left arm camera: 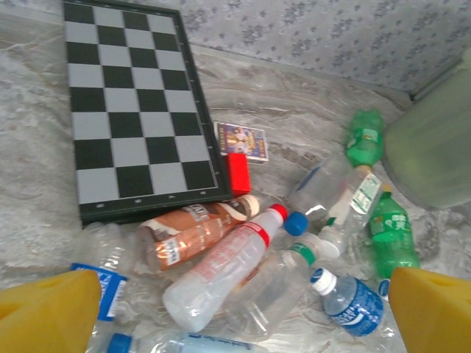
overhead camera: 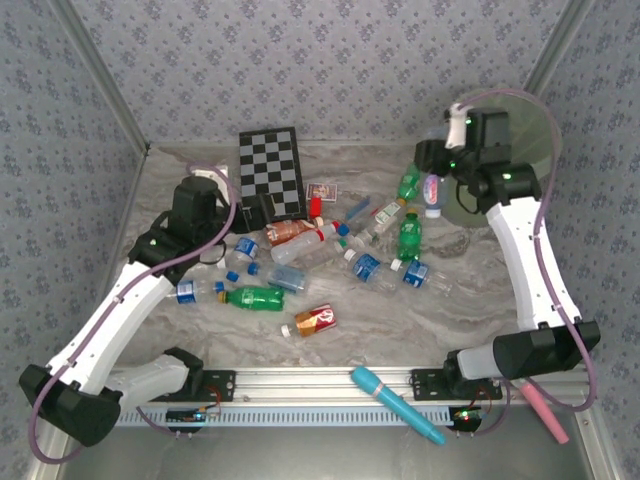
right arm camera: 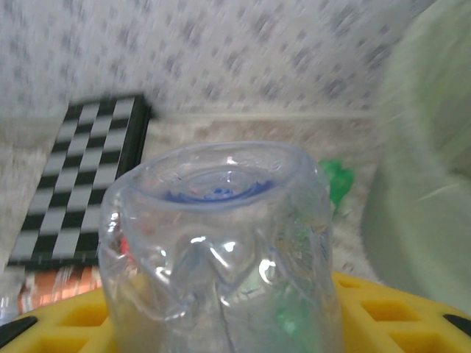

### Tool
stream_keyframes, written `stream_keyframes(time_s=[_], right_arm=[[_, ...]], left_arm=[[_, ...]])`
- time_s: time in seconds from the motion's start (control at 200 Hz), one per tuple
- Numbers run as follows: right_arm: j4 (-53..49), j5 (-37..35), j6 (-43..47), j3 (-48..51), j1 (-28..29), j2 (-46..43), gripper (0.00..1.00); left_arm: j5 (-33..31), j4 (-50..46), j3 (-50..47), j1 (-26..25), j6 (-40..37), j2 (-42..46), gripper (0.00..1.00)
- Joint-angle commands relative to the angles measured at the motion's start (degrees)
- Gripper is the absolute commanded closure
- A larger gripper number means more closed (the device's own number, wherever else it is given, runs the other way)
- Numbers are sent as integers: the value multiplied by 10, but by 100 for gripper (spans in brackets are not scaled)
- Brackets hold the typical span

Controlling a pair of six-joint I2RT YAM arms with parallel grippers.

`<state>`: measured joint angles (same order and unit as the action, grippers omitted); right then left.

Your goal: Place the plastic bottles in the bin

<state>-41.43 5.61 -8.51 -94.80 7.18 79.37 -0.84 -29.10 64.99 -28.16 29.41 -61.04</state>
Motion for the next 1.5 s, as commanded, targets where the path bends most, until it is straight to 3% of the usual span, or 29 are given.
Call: stream_keyframes(time_s=[0.0,0.24,0.51,0.905,1.299,1.384,1.499], right_arm=[[51,20,-40,-47,-46,-13,44],[147,-29,-70,-84,-131,0,45],[234,-131,-74,-84,-171,45,45],[295,-175,-48,-71,-182,142,47],[299,-165,-32,12,-164,141,47],[290,-165,-29,15,-160,139,42],[277,-164,-22,14,-154,135,23]], left_arm=[[20,19,30,-5,-10,-12,0],[30,35,42,-8,-12,-21,0],[64,34,63,-15,-24,-44,0],[71,24,71,-22,-52,-43,0],[46,25,53,-22,-54,-24,0],[42,25,52,-22,-55,-23,0],[36,18,53,-22,-58,-24,0]])
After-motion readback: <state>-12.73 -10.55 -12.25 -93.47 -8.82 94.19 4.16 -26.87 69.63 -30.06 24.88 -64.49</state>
